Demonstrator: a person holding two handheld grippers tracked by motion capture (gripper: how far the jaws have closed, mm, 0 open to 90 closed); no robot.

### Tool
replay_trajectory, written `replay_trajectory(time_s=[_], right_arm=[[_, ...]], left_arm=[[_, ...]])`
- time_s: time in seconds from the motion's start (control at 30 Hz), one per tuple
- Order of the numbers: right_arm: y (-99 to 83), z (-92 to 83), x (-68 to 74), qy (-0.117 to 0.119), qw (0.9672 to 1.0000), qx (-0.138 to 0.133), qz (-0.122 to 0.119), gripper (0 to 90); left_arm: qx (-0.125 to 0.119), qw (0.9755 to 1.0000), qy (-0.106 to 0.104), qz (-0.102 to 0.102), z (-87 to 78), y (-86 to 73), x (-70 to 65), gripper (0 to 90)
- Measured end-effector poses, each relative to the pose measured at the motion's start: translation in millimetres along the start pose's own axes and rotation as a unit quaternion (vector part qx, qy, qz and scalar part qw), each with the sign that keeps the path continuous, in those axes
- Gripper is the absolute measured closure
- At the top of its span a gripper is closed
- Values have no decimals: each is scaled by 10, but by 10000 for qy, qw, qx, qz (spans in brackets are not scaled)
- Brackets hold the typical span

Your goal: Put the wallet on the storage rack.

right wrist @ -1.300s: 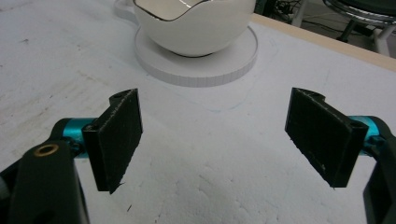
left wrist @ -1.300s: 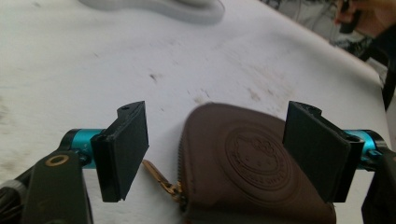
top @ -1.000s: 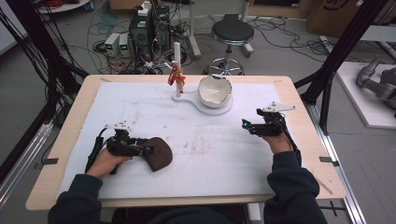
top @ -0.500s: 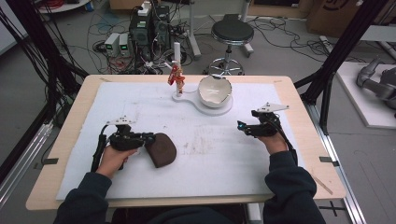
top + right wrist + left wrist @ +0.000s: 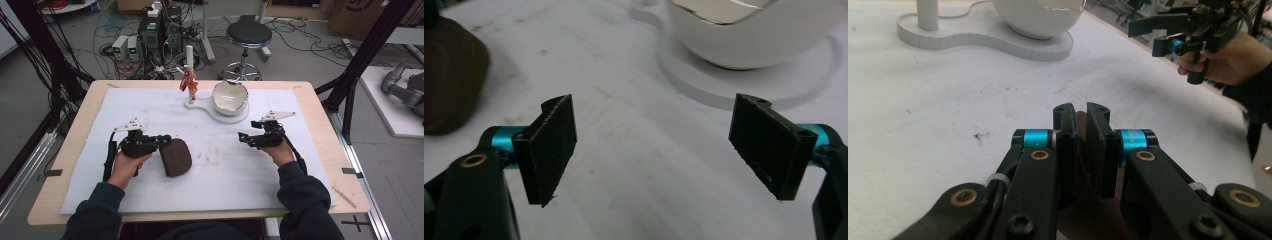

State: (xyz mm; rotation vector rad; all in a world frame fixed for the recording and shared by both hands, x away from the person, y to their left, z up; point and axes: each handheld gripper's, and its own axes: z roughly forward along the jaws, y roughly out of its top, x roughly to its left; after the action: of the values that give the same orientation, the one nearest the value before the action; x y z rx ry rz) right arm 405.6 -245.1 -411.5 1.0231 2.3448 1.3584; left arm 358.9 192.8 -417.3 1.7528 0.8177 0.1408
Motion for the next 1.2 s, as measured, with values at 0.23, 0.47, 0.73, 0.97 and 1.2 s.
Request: replay_trajectory(time_s=[0.23, 0.47, 0.73, 0.97, 1.2], right_arm=[[58, 423, 244, 933, 9953, 162, -216, 197], [238, 844, 600, 1684, 9839, 248, -550, 197], [276, 1147, 889, 2351, 9686, 516, -618, 203], [309, 1212, 992, 2732, 9560, 593, -890, 484], [317, 1192, 1009, 2661, 9565, 604, -1033, 540]], left_arm=[[-15, 9995, -117, 308, 13, 46, -52, 830], [-45, 9990, -154, 416, 20, 48, -62, 829], [-65, 9987, -200, 474, 39, 64, -83, 827], [19, 9988, -130, 472, 66, 71, -72, 826], [114, 9991, 0, 407, 79, 68, -84, 716]])
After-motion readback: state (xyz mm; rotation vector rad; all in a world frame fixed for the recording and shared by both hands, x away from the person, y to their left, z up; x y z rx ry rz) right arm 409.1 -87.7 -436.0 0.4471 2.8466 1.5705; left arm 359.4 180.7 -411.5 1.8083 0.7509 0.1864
